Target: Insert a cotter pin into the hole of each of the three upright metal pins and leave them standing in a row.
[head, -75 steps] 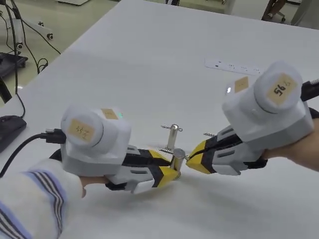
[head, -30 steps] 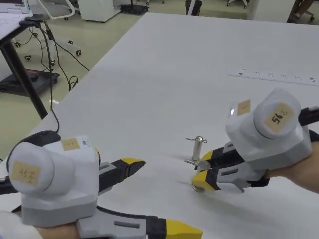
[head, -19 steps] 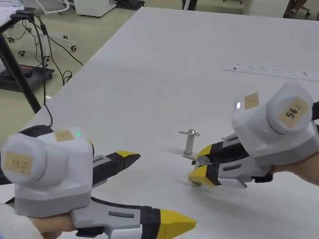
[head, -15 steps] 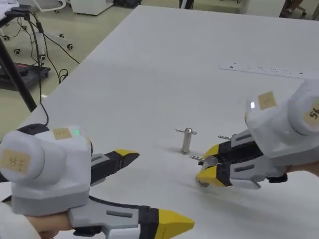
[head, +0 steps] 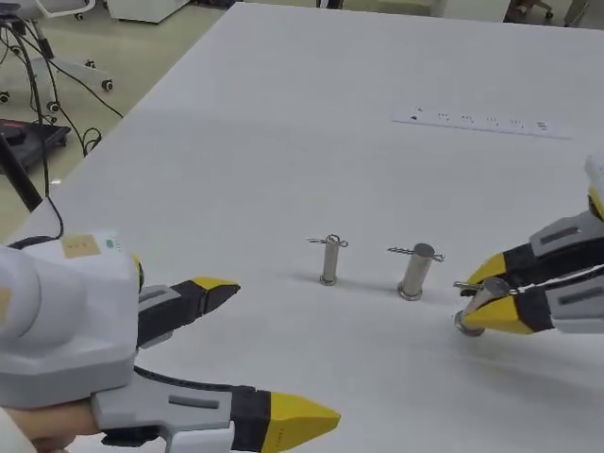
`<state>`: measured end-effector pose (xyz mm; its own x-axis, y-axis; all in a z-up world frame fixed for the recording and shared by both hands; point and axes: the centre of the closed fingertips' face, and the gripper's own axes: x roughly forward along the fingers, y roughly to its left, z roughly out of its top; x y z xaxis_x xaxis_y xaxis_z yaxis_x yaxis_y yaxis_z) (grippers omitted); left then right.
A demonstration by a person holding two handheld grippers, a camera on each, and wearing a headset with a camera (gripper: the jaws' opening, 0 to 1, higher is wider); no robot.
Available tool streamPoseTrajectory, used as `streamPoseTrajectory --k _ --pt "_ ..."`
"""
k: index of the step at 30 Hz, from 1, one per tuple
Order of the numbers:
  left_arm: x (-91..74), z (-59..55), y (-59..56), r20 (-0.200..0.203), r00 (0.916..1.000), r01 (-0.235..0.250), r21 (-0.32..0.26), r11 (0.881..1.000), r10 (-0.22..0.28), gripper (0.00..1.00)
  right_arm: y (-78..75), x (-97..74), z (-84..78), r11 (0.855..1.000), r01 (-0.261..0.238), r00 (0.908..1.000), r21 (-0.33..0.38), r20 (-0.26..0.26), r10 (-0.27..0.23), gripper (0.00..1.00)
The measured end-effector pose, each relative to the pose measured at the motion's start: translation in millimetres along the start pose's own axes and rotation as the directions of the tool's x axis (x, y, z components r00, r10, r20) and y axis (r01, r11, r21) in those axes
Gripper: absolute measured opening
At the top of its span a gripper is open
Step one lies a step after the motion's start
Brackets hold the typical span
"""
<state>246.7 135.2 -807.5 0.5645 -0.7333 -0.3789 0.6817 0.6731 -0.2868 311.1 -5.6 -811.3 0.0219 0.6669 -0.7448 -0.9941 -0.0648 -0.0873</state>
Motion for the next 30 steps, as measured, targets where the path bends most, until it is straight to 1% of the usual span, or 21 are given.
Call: streamPoseTrajectory --k 6,12,15,19,24,30 --pt "1.0 1.9 -2.6 -0.004 1.0000 0.000 0.002 1.000 0.000 0.99 -18.6 -0.7 -10.4 1.000 0.020 0.9998 0.001 -0.010 -0.020 0.14" --pt "0.4 4.2 -3.1 -0.001 1.0000 -0.008 -0.002 1.000 0.008 0.99 -30.6 9.4 -14.5 1.000 0.011 0.9998 0.001 -0.017 -0.011 0.14" --pt "0.2 7.0 -2.6 0.010 0.9998 -0.014 -0.011 1.000 0.014 0.99 -32.1 12.5 -15.0 1.000 -0.005 0.9999 0.001 -0.016 0.005 0.14" --pt "0.7 7.9 -5.3 0.005 0.9999 -0.009 0.000 1.000 0.009 0.99 -33.9 13.9 -18.3 1.000 -0.018 0.9994 -0.014 -0.030 0.017 0.14" --pt "1.2 9.1 -3.2 0.008 0.9999 -0.015 -0.003 1.000 0.015 0.99 -39.5 13.6 -25.9 1.000 -0.012 0.9989 -0.004 -0.046 0.011 0.14" --pt "-0.1 9.6 -1.9 0.006 0.9999 -0.014 -0.004 1.000 0.014 0.99 -39.6 10.3 -34.4 1.000 -0.015 0.9979 0.005 -0.063 0.016 0.14"
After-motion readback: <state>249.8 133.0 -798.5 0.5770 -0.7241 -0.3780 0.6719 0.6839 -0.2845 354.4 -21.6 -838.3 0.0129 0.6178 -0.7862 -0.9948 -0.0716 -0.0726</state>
